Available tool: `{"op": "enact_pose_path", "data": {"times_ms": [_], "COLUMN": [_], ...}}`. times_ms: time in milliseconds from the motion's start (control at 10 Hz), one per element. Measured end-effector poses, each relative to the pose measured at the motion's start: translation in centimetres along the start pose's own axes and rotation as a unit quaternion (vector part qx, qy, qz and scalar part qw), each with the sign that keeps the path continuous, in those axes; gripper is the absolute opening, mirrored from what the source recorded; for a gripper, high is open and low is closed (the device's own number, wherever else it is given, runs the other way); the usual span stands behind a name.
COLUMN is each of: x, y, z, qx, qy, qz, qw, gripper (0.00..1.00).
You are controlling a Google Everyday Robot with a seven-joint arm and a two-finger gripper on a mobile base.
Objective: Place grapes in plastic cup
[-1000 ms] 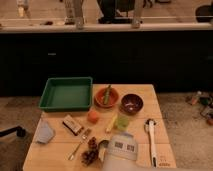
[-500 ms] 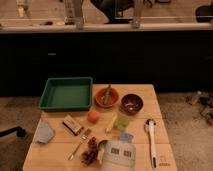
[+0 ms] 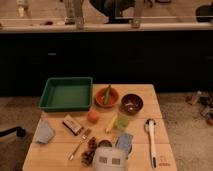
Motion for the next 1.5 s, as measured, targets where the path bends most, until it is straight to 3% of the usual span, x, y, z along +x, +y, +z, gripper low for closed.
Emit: {"op": "enact_pose_path", "data": {"times_ms": [700,1500], "x": [-3.0,-3.8], "y": [-3.8,-7.1], "z": [2.0,4.9], "qx": [-0.037,-0.082], "qy": [-0.034,-0.068], "qz": [-0.004,0.004], "qw": [0.9987,0.9943], "gripper": [0.8,0.8]}}
